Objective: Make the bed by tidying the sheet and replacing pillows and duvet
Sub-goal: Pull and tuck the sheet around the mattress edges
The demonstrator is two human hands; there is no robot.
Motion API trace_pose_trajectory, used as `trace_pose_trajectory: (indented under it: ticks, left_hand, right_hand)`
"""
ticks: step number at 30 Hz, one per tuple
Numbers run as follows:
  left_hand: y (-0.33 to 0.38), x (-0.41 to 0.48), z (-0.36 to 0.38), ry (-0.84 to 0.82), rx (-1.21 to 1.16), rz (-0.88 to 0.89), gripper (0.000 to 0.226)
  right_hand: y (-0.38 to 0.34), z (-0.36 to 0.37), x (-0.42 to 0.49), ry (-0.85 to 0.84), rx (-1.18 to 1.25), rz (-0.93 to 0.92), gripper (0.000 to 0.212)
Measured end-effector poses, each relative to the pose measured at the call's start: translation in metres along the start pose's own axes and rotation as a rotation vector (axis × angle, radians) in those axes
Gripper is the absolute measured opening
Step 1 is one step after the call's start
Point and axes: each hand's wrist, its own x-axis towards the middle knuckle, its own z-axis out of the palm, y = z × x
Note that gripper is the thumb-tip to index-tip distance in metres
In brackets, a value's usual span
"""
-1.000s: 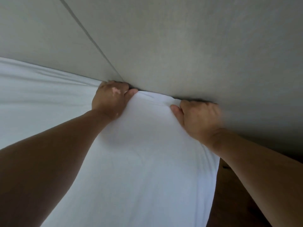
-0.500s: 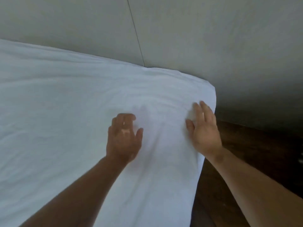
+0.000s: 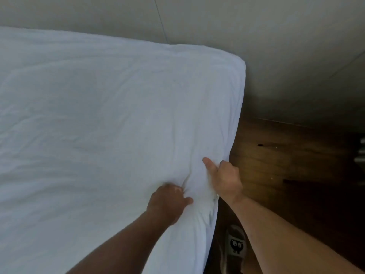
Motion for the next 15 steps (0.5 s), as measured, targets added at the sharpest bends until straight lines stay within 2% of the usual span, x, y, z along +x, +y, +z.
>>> trace_pose_trajectory:
  ticks: [4,7,10,13,15]
  left_hand:
    - [-0.007,0.002,0.002,0.021,0.033,0.121,0.048]
    - [0.018,-0.002,0.005,0.063,0.0,0.214,0.051]
    - [0.031,0.003,0.02,0.123,-0.025,0.189,0.052]
    - [0.025,0.003,0.037,0.244,-0.091,0.138,0.054]
    - [0.025,-0.011,0.048,0.329,-0.06,0.138,0.05]
  right_hand:
    - [0.016,-0.004,0.007,0.0,0.065,-0.129,0.08]
    - [0.033,-0.028,0.012,0.05,0.081,-0.181,0.063]
    - [0.047,-0.028,0.018,0.075,0.14,-0.194,0.059]
    - [0.043,-0.007,0.011,0.088,0.271,-0.08,0.061]
    - [0.047,0.012,-0.011,0.022,0.369,0.05,0.067]
